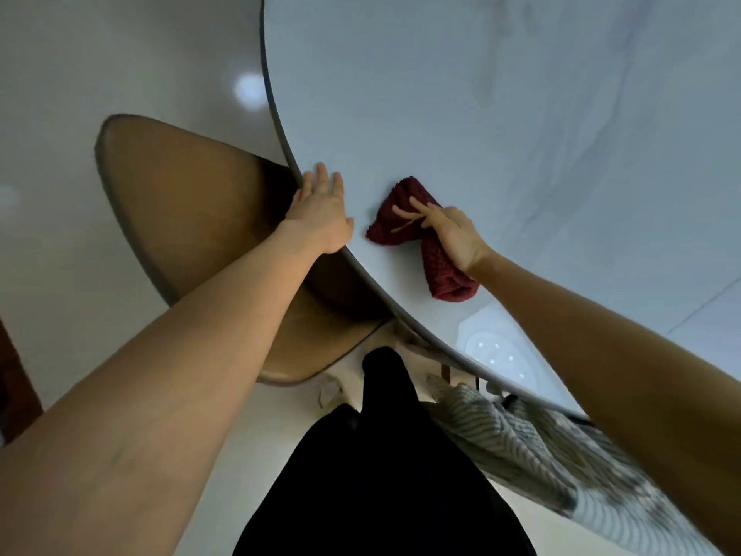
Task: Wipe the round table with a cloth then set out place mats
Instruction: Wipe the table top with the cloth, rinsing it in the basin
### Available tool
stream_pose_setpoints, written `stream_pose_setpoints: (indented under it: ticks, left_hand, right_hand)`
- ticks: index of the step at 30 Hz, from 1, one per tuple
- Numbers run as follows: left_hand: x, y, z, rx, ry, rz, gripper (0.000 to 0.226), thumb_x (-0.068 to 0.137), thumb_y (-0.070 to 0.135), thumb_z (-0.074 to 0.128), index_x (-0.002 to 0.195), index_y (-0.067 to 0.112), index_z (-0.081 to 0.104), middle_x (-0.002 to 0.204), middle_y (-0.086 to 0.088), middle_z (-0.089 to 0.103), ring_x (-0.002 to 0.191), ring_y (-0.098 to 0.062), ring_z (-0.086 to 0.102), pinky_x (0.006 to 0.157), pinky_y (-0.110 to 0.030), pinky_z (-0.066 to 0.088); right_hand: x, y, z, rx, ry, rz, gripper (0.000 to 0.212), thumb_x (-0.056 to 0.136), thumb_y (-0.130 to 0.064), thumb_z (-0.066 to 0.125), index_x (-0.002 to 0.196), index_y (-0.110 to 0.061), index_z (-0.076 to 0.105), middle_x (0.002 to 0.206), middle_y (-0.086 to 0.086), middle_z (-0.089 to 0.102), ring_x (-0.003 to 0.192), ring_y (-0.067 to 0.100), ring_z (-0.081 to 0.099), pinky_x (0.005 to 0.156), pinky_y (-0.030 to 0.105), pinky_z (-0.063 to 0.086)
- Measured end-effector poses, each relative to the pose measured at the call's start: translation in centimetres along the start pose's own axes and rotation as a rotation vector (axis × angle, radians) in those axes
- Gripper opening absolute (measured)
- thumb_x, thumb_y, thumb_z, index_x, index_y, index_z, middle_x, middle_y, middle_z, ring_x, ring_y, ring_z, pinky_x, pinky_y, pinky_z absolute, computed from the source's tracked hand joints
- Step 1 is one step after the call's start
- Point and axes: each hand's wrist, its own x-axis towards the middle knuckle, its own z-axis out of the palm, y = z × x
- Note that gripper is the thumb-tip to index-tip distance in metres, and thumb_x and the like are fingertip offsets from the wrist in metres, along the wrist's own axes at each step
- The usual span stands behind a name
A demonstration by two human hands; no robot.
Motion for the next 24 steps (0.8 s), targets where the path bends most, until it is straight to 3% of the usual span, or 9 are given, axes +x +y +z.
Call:
stream_pose_setpoints:
  ticks: [1, 3, 6, 10, 14, 16, 19, 22, 24]
  left_hand:
    - [-1.3, 0.4, 0.1, 0.04, -0.029, 0.035, 0.071, 0.101, 0.032, 0.041, 0.154, 0.008, 0.0, 0.159, -0.017, -0.011, 0.147, -0.034, -0.006, 0.12, -0.045, 0.009]
    - [-2.3, 1.0, -0.1, 0.052, -0.09, 0.084, 0.062, 0.101, 0.032, 0.04, 0.152, 0.006, 0.016, 0.158, -0.018, 0.008, 0.145, -0.035, 0.011, 0.118, -0.044, 0.017]
    - [-5.7, 2.8, -1.0, -0.12, -0.141, 0.233, 0.053, 0.102, 0.034, 0.039, 0.149, 0.012, 0.031, 0.156, -0.008, 0.026, 0.143, -0.025, 0.024, 0.116, -0.035, 0.02]
    - [-10.2, 5.0, -2.8, -0.544, -0.171, 0.384, 0.036, 0.1, 0.032, 0.048, 0.13, 0.016, 0.059, 0.129, 0.004, 0.06, 0.119, -0.01, 0.054, 0.102, -0.022, 0.036]
    - [-12.3, 5.2, -4.8, -0.692, -0.032, 0.366, 0.021, 0.094, 0.025, 0.06, 0.109, 0.013, 0.07, 0.108, 0.002, 0.07, 0.098, -0.005, 0.062, 0.09, -0.016, 0.044]
    - [-12.7, 5.4, -6.1, -0.716, -0.001, 0.342, 0.018, 0.093, 0.021, 0.062, 0.104, 0.01, 0.07, 0.101, 0.0, 0.07, 0.088, -0.005, 0.062, 0.083, -0.013, 0.045]
    - [-13.9, 6.4, -7.8, -0.789, -0.013, 0.363, 0.012, 0.093, 0.015, 0.06, 0.099, 0.008, 0.068, 0.095, -0.002, 0.069, 0.089, -0.01, 0.063, 0.09, -0.023, 0.048]
    - [-14.5, 7.9, -8.7, -0.885, -0.01, 0.388, 0.008, 0.094, 0.008, 0.056, 0.099, 0.009, 0.062, 0.1, -0.009, 0.068, 0.093, -0.019, 0.064, 0.091, -0.03, 0.051]
    - [-14.8, 8.8, -9.1, -0.9, 0.007, 0.407, 0.014, 0.094, 0.018, 0.058, 0.107, 0.016, 0.052, 0.108, -0.006, 0.066, 0.095, -0.02, 0.064, 0.09, -0.035, 0.051]
  right_hand:
    - [-2.2, 0.2, 0.0, 0.068, 0.056, 0.079, 0.036, 0.093, -0.029, 0.038, 0.079, -0.03, 0.071, 0.107, -0.004, 0.068, 0.109, 0.012, 0.054, 0.102, 0.028, 0.033]
    - [-4.0, 0.1, -0.2, 0.226, 0.066, 0.24, 0.03, 0.09, -0.029, 0.041, 0.069, -0.014, 0.055, 0.075, 0.003, 0.057, 0.076, 0.02, 0.051, 0.079, 0.034, 0.04]
    - [-8.1, -0.5, -1.2, 0.629, 0.081, 0.392, 0.026, 0.089, -0.023, 0.04, 0.066, -0.013, 0.044, 0.064, 0.006, 0.045, 0.061, 0.02, 0.045, 0.063, 0.031, 0.04]
    - [-11.2, -2.2, -2.2, 0.969, 0.066, 0.42, 0.025, 0.087, -0.024, 0.038, 0.067, -0.011, 0.045, 0.066, 0.007, 0.048, 0.058, 0.021, 0.051, 0.061, 0.028, 0.045]
    - [-12.8, -4.4, -3.5, 0.947, 0.04, 0.415, 0.026, 0.086, -0.027, 0.041, 0.067, -0.011, 0.047, 0.065, 0.007, 0.051, 0.056, 0.021, 0.052, 0.059, 0.026, 0.045]
    - [-13.3, -5.5, -4.4, 0.868, 0.007, 0.384, 0.026, 0.085, -0.027, 0.04, 0.066, -0.011, 0.047, 0.065, 0.008, 0.051, 0.054, 0.021, 0.05, 0.057, 0.026, 0.043]
    - [-14.1, -7.5, -5.3, 0.809, 0.002, 0.306, 0.029, 0.086, -0.023, 0.037, 0.061, -0.011, 0.045, 0.057, 0.006, 0.05, 0.051, 0.019, 0.049, 0.057, 0.028, 0.042]
    - [-14.1, -8.7, -6.1, 0.8, 0.059, 0.224, 0.028, 0.089, -0.021, 0.035, 0.064, -0.012, 0.045, 0.06, 0.005, 0.049, 0.057, 0.018, 0.048, 0.061, 0.03, 0.042]
    - [-14.3, -9.9, -6.8, 0.811, 0.089, 0.208, 0.025, 0.088, -0.022, 0.036, 0.072, -0.01, 0.049, 0.069, 0.008, 0.049, 0.063, 0.02, 0.048, 0.065, 0.031, 0.042]
